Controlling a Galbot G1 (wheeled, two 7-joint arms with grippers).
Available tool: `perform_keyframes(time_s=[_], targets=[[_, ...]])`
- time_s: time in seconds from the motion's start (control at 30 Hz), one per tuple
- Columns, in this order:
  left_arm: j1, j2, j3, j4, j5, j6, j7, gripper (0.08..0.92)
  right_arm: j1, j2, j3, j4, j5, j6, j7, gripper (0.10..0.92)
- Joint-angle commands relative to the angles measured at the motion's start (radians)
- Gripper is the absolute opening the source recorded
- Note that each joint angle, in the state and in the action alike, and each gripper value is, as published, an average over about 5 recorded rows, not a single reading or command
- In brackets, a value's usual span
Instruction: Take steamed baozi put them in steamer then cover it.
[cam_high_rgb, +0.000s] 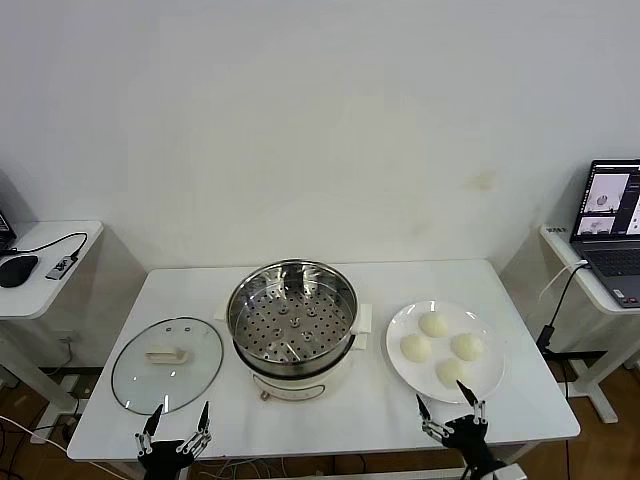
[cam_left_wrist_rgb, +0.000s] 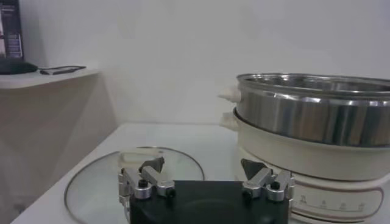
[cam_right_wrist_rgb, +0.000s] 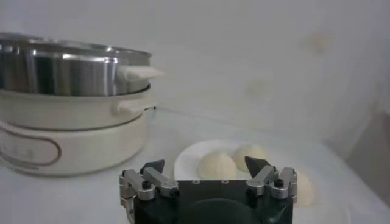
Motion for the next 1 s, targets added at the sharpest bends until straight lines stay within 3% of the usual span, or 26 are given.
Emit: perform_keyframes(time_s=[0.03,0.27,0.53,0.73,1.0], targets=[[-0.012,0.008,-0.010,0.008,-0.001,-0.004,0.017,0.823,0.086,-0.098,0.028,-0.015,-0.122,-0.015,-0.008,0.823],[-0.034,0.013,-0.018,0.028,0.042,-0.015,0.018,0.823,0.277,-0.249,0.010,-0.116,-0.308,-0.066,-0.106,0.823],[-0.042,0.012,-0.019,0.027,0.064,-0.013,0.018,0.823,0.555,-0.416,-0.137,-0.207,-0.451,-0.151,-0.404,0.823],[-0.049,0.008,-0.023,0.028,0.084,-0.013,0.015,0.823,0.809,-0.507,-0.378,-0.353,-0.420,-0.163,-0.581,0.823],[-0.052,0.009,-0.027,0.028,0.096,-0.011,0.009,0.823,1.169,-0.481,-0.759,-0.602,-0.347,-0.170,-0.767,0.823]])
